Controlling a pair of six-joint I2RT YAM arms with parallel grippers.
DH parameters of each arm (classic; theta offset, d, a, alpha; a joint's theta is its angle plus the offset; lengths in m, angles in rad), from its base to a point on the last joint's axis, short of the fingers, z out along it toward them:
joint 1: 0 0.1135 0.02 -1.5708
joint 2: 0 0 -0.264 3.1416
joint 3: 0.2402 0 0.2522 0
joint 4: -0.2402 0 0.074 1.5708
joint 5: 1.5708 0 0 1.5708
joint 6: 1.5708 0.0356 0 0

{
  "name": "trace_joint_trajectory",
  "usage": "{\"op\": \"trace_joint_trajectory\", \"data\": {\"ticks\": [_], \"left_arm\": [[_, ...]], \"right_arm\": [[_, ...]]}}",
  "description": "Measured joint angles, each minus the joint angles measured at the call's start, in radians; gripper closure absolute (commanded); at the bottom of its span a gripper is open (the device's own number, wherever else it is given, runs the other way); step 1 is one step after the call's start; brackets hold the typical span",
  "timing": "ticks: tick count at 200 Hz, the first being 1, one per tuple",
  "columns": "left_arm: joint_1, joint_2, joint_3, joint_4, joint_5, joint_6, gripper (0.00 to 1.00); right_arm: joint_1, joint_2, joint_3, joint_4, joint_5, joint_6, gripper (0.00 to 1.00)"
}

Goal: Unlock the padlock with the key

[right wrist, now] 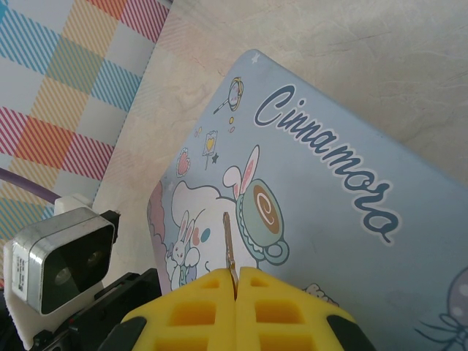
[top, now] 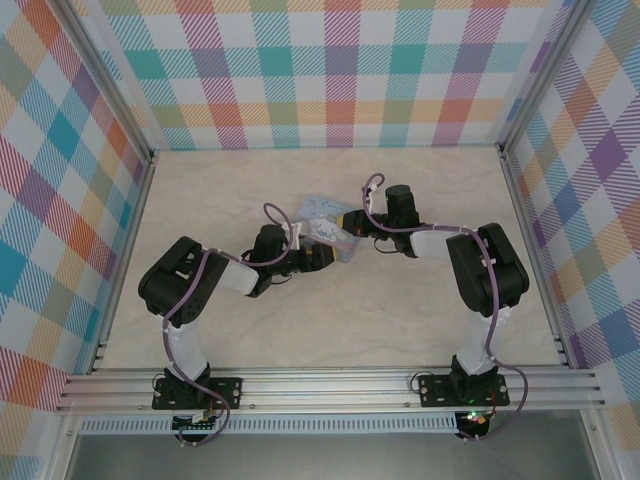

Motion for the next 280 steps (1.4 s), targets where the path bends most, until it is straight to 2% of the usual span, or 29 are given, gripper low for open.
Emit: {"op": "trace_joint_trajectory", "data": {"ticks": [43, 153, 280], "left_arm": [[-0.008, 0.015, -0.039, 0.110, -0.046, -0.089, 0.23], [-0.046, 0.029, -0.069, 0.192, -0.111, -0.198, 0.29], [-0.071, 0.071, -0.079, 0.282, -0.214, -0.279, 0.45]], "right_arm": [[0.000, 0.000, 0.000, 0.000, 0.000, 0.000, 1.00], [0.000, 0.000, 0.000, 0.000, 0.000, 0.000, 1.00], [0.006, 0.000, 0.000, 0.000, 0.001, 0.004, 1.00]]}}
